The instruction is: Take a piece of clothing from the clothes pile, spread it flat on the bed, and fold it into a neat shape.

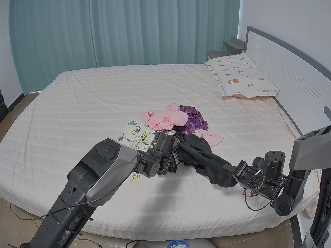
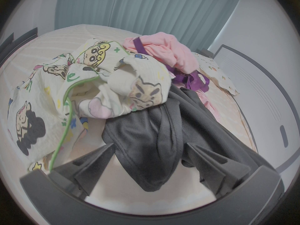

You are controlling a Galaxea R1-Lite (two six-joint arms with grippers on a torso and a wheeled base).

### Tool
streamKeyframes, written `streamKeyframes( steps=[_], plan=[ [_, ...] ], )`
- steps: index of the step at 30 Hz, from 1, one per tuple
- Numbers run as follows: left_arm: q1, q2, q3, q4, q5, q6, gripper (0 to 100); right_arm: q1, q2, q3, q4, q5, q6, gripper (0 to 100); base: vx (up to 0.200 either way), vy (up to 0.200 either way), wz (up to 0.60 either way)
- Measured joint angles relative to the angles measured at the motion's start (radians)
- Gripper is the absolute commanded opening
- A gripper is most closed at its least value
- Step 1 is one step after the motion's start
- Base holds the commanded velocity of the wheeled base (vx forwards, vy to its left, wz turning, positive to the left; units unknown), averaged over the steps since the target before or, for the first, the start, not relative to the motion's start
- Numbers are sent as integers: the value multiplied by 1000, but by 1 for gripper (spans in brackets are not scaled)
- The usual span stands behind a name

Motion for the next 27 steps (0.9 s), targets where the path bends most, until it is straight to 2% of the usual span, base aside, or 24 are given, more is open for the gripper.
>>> streamKeyframes(
  steps=[8,15,20,27],
  plan=[
    [5,26,-46,74,6,-79,0,-3,6,-2,0,0,5,0,0,0,0],
    [13,-9,-24,120,-5,-203,0,-3,-5,6,0,-1,7,0,0,0,0],
    [29,-113,114,100,-60,-229,0,1,-37,17,0,-1,8,0,0,0,0],
    [30,-361,439,-75,-157,-239,0,4,-136,28,0,-2,6,0,0,0,0]
  ],
)
